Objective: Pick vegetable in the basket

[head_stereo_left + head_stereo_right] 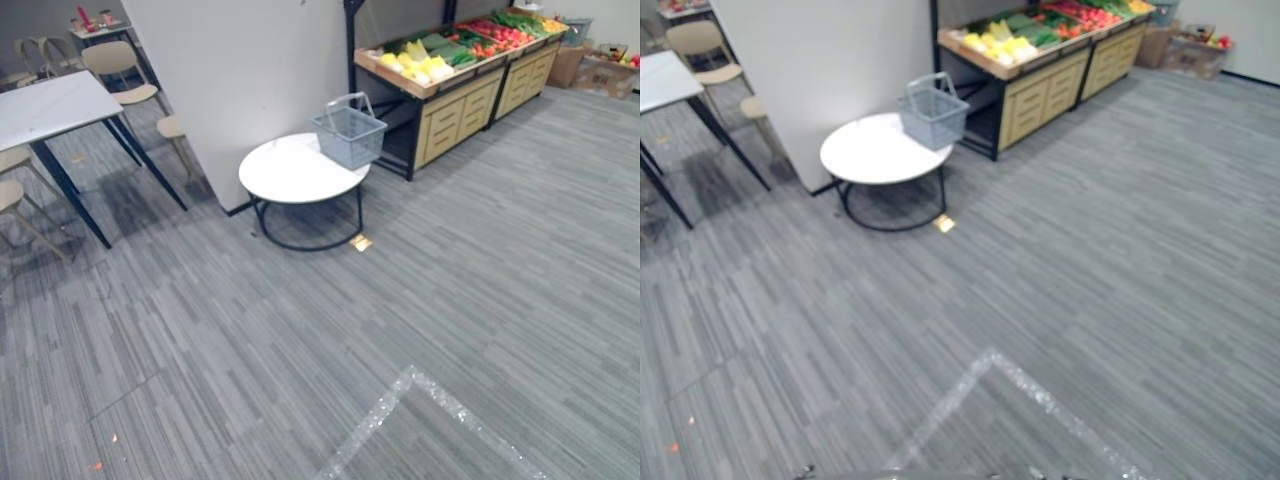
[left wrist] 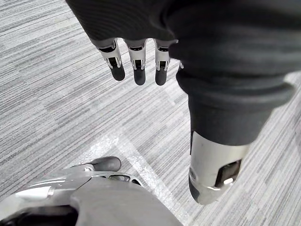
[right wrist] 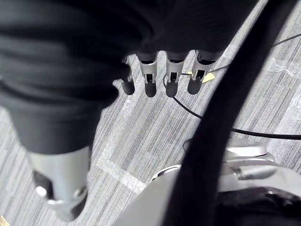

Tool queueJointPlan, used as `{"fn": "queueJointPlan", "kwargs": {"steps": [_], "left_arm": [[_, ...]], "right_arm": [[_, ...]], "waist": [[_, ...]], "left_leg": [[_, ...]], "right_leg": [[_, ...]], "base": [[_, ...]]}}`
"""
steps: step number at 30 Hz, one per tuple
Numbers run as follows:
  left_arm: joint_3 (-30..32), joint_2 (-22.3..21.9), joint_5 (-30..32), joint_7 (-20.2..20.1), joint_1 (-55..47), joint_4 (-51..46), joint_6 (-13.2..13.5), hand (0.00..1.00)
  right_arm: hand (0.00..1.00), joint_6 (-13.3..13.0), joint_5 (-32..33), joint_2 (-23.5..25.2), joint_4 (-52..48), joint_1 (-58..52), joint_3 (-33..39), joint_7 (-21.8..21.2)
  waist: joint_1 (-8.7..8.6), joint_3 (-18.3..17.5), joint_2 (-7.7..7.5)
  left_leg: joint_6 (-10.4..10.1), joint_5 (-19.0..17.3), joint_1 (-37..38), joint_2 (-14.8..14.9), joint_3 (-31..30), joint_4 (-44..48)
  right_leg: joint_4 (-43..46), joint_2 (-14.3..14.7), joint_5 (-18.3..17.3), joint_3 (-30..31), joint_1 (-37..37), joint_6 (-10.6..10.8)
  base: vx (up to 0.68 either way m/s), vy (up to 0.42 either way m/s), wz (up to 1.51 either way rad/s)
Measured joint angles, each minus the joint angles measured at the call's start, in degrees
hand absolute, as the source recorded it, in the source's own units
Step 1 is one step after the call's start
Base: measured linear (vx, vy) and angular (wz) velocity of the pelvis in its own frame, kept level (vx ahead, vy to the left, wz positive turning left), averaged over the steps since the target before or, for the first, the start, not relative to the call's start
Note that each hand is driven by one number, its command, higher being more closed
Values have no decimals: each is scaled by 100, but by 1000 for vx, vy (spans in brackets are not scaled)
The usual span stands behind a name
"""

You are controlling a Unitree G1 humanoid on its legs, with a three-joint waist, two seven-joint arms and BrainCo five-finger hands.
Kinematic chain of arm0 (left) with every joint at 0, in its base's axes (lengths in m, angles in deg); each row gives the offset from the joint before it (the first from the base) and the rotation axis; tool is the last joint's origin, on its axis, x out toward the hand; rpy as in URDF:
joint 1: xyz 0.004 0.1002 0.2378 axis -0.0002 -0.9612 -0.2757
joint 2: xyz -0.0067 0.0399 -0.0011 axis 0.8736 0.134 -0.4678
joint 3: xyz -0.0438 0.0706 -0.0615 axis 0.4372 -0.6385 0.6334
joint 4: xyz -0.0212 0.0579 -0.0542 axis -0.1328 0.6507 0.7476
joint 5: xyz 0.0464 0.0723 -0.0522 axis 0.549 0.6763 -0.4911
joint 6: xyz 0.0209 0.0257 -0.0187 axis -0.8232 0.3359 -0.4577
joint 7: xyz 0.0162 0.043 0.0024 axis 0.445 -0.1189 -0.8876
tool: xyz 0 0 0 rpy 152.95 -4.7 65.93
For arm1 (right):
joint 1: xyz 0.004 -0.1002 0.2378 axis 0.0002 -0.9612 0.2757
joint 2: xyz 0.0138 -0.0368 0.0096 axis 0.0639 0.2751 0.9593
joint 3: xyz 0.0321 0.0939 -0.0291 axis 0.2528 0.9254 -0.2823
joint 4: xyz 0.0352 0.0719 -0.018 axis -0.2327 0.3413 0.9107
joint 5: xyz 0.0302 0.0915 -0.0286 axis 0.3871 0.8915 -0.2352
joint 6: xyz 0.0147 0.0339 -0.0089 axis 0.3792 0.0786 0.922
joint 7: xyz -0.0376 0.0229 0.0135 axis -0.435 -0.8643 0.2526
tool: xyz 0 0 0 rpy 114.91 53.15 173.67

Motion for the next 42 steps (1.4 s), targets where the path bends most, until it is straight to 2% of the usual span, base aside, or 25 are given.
{"fn": "queueJointPlan", "kwargs": {"steps": [15,40,42], "left_arm": [[242,-81,38,-30,11,186,242,0],[704,-188,272,19,162,557,269,0],[706,-197,272,40,192,584,309,0]], "right_arm": [[0,-25,57,48,1,47,201,63],[0,-22,69,120,47,83,461,163],[0,-25,72,108,44,155,461,171]], "waist": [[-1,10,-1],[-2,96,-30],[-11,165,-11]], "left_leg": [[-8,-5,22,27,-11,-15],[-56,-38,99,61,-10,-20],[-40,-27,38,83,16,-19]], "right_leg": [[-42,25,0,-48,67,0],[-130,71,0,-50,189,0],[142,70,-84,1,-4,-69]], "base": [[-1,-6,2],[-2,-2,0],[-43,-13,-11]]}}
